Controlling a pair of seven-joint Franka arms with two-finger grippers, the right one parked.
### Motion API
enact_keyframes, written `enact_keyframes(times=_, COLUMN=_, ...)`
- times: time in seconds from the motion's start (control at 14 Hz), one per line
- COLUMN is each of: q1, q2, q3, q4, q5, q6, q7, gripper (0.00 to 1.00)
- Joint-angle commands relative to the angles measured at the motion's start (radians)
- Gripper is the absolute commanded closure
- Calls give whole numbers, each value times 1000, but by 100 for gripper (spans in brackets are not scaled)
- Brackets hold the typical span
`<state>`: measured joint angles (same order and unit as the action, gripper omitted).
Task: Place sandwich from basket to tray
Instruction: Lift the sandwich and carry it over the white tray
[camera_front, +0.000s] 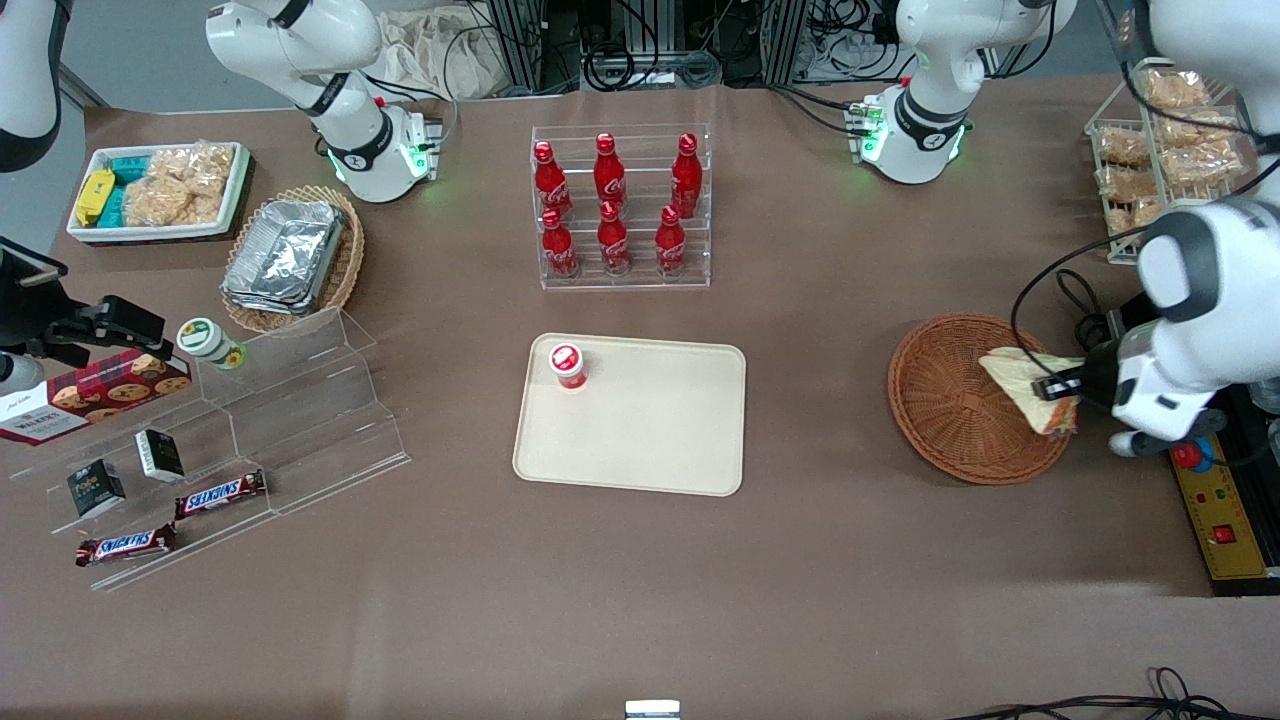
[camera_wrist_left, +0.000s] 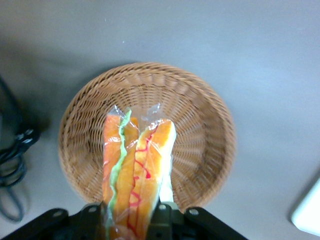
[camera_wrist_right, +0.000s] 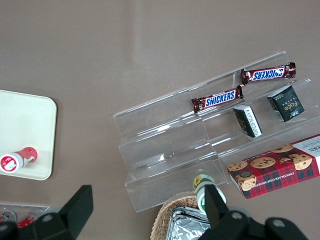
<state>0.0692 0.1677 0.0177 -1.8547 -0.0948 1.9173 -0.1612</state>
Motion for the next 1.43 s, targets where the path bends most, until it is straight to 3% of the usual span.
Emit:
enact_keyframes(times=0.0, q1=-2, q2=-100, q3=-42, q4=99, q5=15, q6=-174, q7=-21, gripper=83)
enact_keyframes(times=0.29, q1=0, q2=-197, q3=-140, q4=260, q5=36, q6=-394, q7=-72, gripper=83)
enact_keyframes(times=0.5, q1=-2, q2=-191, q3=-309, q4=399, q5=70, q6=-498, q7=-280, gripper=83)
enact_keyframes(times=0.71, q1=-2, q2=-182, q3=-476, q4=408, q5=70, q6=-492, q7=-508, gripper=83)
enact_keyframes(times=1.0, q1=-6, q2=-25, q3=-663, q4=405, q5=148, q6=-411, q7=-656, gripper=83)
enact_keyframes(times=1.36, q1=-109, q2=237, q3=-687, q4=396, q5=239, q6=-206, q7=-688, gripper=82)
